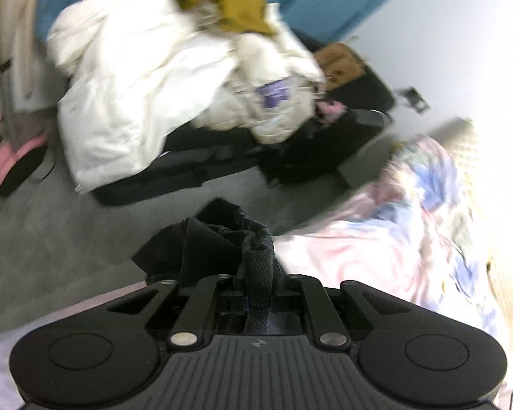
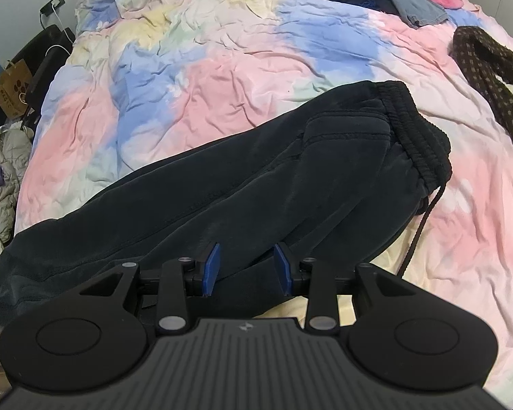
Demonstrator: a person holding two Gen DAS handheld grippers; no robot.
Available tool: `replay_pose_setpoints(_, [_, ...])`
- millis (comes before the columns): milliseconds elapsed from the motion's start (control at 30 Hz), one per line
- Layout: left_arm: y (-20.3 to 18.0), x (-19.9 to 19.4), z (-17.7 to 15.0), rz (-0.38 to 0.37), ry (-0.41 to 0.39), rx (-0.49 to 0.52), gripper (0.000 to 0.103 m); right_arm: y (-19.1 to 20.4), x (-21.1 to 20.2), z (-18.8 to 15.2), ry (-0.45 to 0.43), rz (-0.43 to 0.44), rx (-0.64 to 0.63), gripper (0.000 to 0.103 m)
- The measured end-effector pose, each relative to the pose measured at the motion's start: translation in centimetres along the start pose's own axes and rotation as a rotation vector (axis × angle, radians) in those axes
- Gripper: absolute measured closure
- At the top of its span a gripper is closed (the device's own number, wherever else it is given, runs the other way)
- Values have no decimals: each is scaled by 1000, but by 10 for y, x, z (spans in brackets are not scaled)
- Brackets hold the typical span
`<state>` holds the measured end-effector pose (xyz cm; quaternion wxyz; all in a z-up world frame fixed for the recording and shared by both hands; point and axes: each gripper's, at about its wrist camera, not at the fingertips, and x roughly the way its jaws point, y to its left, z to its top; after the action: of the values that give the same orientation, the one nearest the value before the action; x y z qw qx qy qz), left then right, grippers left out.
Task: Fold clothes
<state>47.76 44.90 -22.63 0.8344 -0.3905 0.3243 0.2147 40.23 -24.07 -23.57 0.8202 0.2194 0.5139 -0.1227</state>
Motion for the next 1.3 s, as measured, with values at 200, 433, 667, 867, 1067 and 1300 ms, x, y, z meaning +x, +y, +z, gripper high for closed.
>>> replay_pose_setpoints(200, [-71,-25,-16,-67,-28,122,94,-16,1,0,-2,15,-2,67])
replay_pose_setpoints(433, [-165,-51,-53,-150,-27,310,94,-48,-4,-3,-21,55,38,66])
replay_pose_setpoints(667, [-245,-66,-121,-201,4,484,94,-95,-6,-3,-32,79,108,66])
replay_pose_setpoints(867, [-288,-68,-204,-232,75,614,94,-137,-4,-10,-31,83,168,65])
replay_pose_setpoints(1067, [-303,-51,-305,-233,219,720,94,-171,3,-21,-3,84,217,65])
replay_pose_setpoints(1300, [-285,-37,-372,-208,318,797,94,-177,13,-26,49,155,197,63])
